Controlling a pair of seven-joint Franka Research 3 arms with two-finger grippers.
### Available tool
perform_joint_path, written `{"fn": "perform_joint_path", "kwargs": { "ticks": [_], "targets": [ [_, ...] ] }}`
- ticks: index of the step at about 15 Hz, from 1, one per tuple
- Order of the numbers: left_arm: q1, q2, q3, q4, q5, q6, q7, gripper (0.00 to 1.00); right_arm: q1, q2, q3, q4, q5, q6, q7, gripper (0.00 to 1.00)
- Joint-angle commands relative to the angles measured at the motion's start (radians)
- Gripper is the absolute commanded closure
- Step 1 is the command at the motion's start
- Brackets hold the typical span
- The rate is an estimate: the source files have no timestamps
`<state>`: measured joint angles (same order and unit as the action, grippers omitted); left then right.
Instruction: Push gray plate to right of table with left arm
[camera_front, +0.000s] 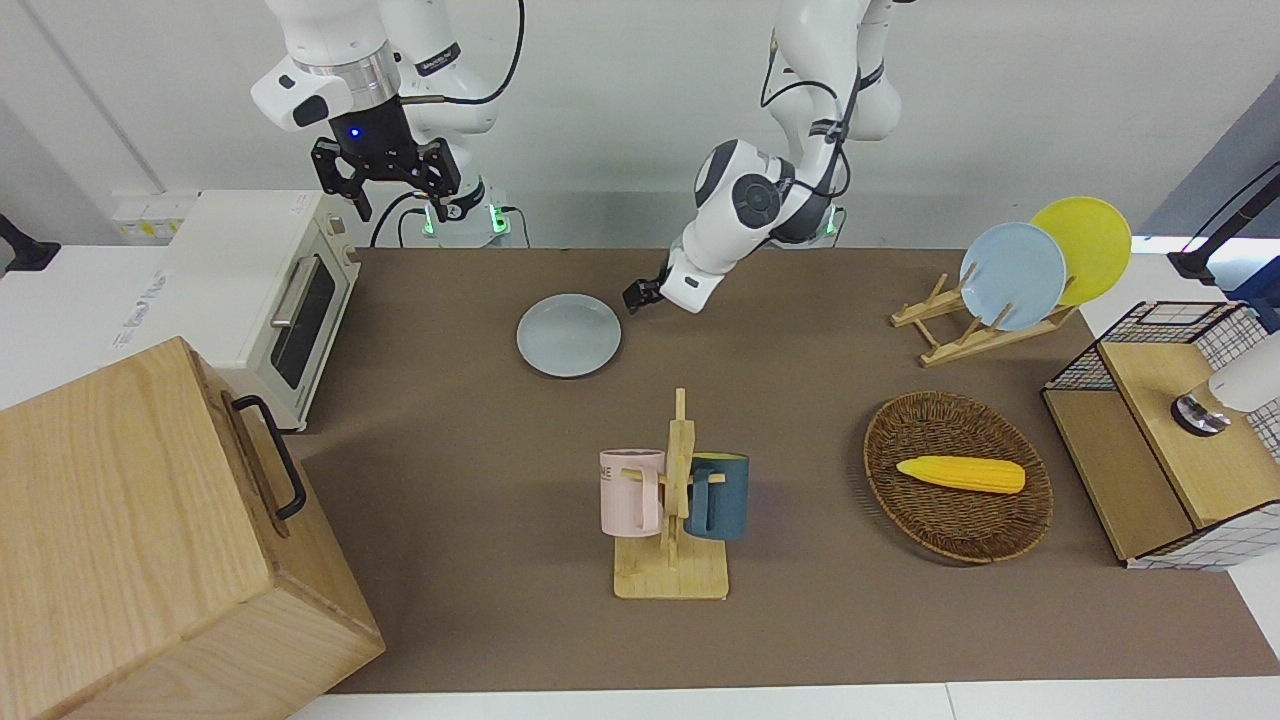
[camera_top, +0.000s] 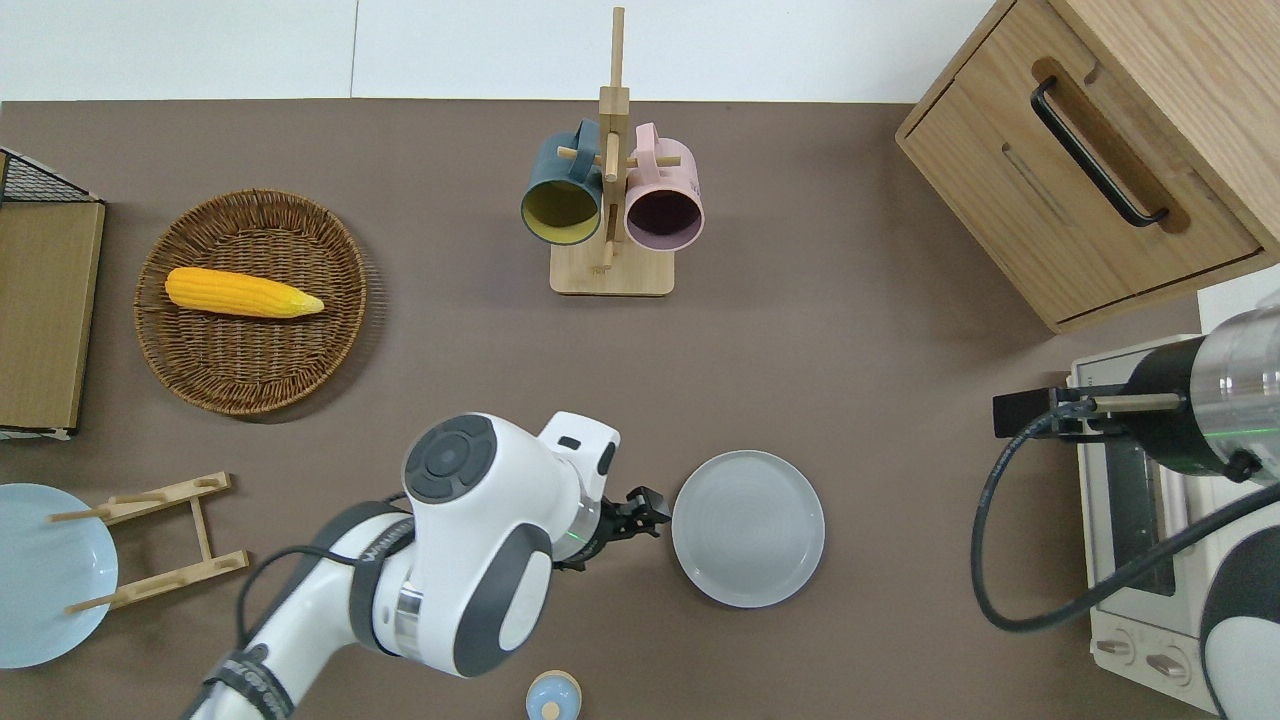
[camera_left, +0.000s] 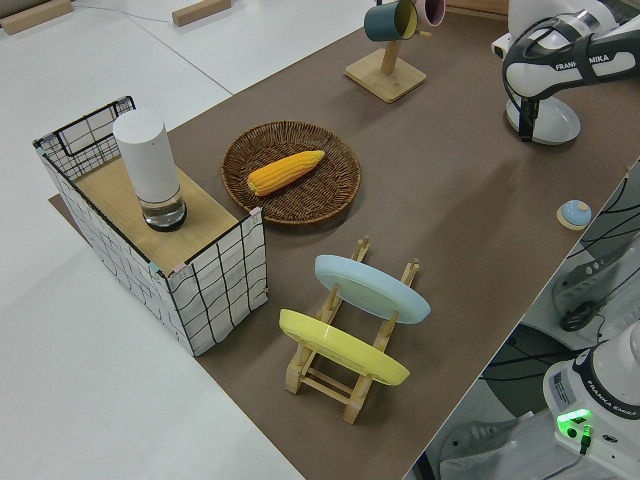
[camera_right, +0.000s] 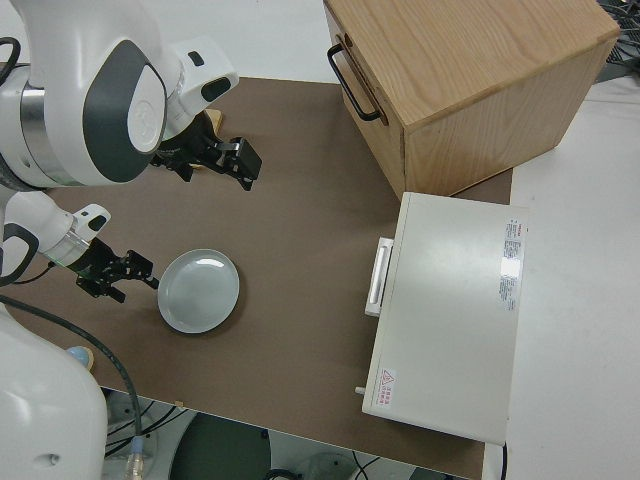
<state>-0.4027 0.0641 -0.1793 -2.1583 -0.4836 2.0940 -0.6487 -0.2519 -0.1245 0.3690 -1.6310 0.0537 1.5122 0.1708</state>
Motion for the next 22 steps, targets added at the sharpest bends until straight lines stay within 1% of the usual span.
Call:
{"fn": "perform_joint_path", "kwargs": {
  "ticks": [1,2,4,5,6,7,9,12,14,15,16,17,22],
  "targets": [
    [0.041,-0.006,0.098,0.222,0.146,-0.297,0.049,0.01,-0.024,-0.027,0.014,-0.027,0.021,0.000,0.010,0.005],
    [0.041,-0.006,0.139,0.256,0.167,-0.346,0.104,0.01,-0.026,-0.027,0.014,-0.027,0.021,0.000,0.010,0.005],
    [0.045,-0.006,0.210,0.259,0.197,-0.360,0.185,0.01,-0.024,-0.027,0.014,-0.027,0.021,0.000,0.010,0.005],
    [0.074,-0.007,0.234,0.265,0.212,-0.376,0.254,0.01,-0.024,-0.027,0.014,-0.027,0.021,0.000,0.010,0.005],
    [0.099,-0.007,0.238,0.276,0.223,-0.390,0.300,0.01,-0.024,-0.027,0.014,-0.027,0.021,0.000,0.012,0.005],
    [0.116,-0.007,0.248,0.314,0.268,-0.426,0.357,0.01,-0.024,-0.027,0.014,-0.027,0.021,0.000,0.010,0.005],
    [0.117,-0.007,0.270,0.369,0.351,-0.463,0.409,0.01,-0.024,-0.027,0.014,-0.027,0.021,0.000,0.010,0.005],
    [0.131,-0.007,0.279,0.464,0.404,-0.503,0.504,0.01,-0.024,-0.027,0.014,-0.027,0.021,0.000,0.010,0.005],
    [0.131,-0.018,0.276,0.543,0.495,-0.508,0.578,0.01,-0.024,-0.027,0.014,-0.027,0.021,0.000,0.010,0.005],
    [0.136,-0.018,0.279,0.570,0.505,-0.508,0.610,0.01,-0.024,-0.027,0.014,-0.027,0.021,0.000,0.012,0.005],
    [0.168,-0.020,0.279,0.586,0.504,-0.514,0.630,0.01,-0.024,-0.027,0.014,-0.027,0.021,0.000,0.010,0.007],
    [0.182,-0.020,0.276,0.586,0.505,-0.515,0.629,0.01,-0.024,-0.027,0.014,-0.027,0.021,0.000,0.010,0.007],
    [0.180,-0.020,0.282,0.594,0.510,-0.514,0.620,0.01,-0.024,-0.027,0.014,-0.027,0.021,0.000,0.010,0.005]
  ]
}}
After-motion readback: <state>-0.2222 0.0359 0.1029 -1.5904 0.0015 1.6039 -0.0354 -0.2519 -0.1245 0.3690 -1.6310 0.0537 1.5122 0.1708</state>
